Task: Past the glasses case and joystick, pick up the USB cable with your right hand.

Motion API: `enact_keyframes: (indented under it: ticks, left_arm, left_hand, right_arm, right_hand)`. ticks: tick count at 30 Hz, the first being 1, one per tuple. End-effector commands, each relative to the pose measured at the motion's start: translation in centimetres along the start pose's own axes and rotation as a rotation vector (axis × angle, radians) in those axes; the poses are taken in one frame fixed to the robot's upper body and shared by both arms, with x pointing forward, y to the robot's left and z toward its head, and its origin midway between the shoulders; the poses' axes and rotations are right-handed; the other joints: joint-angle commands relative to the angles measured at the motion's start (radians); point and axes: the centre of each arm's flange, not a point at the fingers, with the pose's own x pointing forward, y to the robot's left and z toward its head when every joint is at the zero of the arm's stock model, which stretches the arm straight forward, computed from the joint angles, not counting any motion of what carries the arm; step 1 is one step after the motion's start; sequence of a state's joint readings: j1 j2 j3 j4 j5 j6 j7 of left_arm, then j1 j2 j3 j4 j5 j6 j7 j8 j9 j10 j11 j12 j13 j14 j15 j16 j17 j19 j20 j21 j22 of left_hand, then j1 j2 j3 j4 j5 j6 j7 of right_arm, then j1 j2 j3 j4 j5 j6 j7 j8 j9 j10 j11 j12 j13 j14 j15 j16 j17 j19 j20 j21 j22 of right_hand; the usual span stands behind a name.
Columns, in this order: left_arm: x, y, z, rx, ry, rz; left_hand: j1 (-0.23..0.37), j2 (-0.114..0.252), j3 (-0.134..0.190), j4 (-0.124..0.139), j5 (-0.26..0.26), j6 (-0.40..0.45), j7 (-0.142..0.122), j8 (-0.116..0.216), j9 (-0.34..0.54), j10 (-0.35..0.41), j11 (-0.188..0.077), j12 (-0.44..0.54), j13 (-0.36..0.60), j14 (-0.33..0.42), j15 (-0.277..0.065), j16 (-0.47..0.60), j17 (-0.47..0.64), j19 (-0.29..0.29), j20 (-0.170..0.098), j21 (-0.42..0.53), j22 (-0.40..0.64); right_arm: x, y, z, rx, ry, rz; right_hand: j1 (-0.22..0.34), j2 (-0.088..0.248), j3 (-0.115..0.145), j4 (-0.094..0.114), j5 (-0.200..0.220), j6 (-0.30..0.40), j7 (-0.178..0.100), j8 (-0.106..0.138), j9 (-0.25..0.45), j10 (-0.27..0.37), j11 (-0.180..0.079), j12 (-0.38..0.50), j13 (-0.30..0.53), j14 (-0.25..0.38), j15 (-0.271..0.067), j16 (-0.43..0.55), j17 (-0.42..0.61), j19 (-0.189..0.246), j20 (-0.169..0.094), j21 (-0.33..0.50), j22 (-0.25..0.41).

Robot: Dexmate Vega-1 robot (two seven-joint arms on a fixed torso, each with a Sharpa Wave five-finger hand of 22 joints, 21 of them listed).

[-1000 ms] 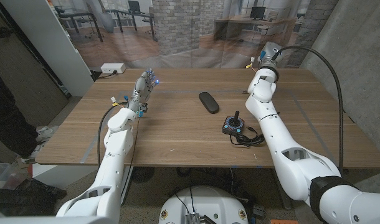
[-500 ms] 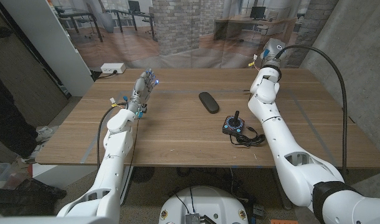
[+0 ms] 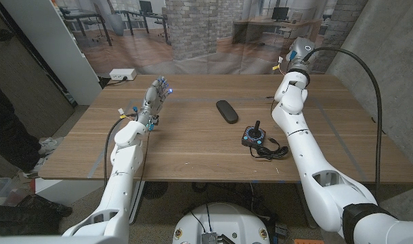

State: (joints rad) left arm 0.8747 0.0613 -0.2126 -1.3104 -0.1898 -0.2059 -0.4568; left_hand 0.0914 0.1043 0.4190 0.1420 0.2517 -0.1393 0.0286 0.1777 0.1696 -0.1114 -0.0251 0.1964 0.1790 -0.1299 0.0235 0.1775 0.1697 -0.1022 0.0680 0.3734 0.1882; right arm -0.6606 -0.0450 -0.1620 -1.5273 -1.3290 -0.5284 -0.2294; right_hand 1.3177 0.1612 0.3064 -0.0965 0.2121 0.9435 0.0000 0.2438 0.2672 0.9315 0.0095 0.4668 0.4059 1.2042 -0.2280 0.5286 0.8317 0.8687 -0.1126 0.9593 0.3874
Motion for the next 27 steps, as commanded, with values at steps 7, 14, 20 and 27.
enact_keyframes:
  ticks: [7,14,20,27]
  left_arm:
    - [-1.3,1.4,-0.2,-0.008,0.01,-0.012]
    - [-1.4,2.3,-0.5,-0.013,0.019,-0.026]
    - [-1.0,3.4,-0.8,-0.015,0.035,-0.044]
    - [-0.5,4.6,-1.2,-0.02,0.048,-0.066]
  left_hand:
    - [-0.011,0.02,0.001,-0.002,0.0,0.002,-0.002,0.003,0.003,0.003,0.005,0.004,0.005,0.001,0.004,0.004,0.004,0.004,0.0,-0.002,0.004]
    - [-0.011,0.02,0.001,-0.002,0.0,0.003,-0.002,0.003,0.003,0.003,0.004,0.004,0.005,0.001,0.003,0.004,0.004,0.004,0.0,-0.002,0.004]
    - [-0.011,0.021,0.001,-0.002,0.0,0.002,-0.002,0.003,0.003,0.003,0.002,0.004,0.005,0.001,0.004,0.004,0.004,0.005,0.0,-0.003,0.004]
    - [-0.011,0.021,0.001,-0.002,0.0,0.002,-0.002,0.003,0.003,0.003,0.003,0.004,0.005,0.001,0.003,0.004,0.004,0.005,0.0,-0.004,0.004]
  right_arm:
    - [-0.9,-1.7,0.8,-0.008,-0.005,-0.052]
    - [-1.2,-1.7,1.1,-0.009,0.01,-0.084]
    - [-1.4,-2.2,1.3,-0.011,0.027,-0.138]
    - [-1.9,-2.7,1.8,-0.021,0.036,-0.189]
  right_hand:
    - [0.01,0.006,0.004,0.004,0.004,0.006,-0.002,-0.002,0.006,0.033,-0.018,0.058,0.008,-0.007,-0.001,-0.004,0.012,-0.012,-0.098,0.019,0.001]
    - [0.011,0.005,0.004,0.004,0.004,0.008,-0.002,-0.002,0.008,0.035,-0.018,0.057,0.007,-0.007,-0.001,-0.005,0.017,-0.016,-0.098,0.027,0.001]
    - [0.011,0.005,0.003,0.004,0.005,0.007,-0.002,-0.004,0.01,0.033,-0.017,0.057,0.009,-0.006,-0.001,-0.006,0.022,-0.02,-0.098,0.033,0.001]
    - [0.011,0.005,0.003,0.005,0.005,0.009,-0.001,-0.005,0.012,0.033,-0.016,0.056,0.011,-0.007,-0.001,-0.008,0.028,-0.025,-0.098,0.042,0.0]
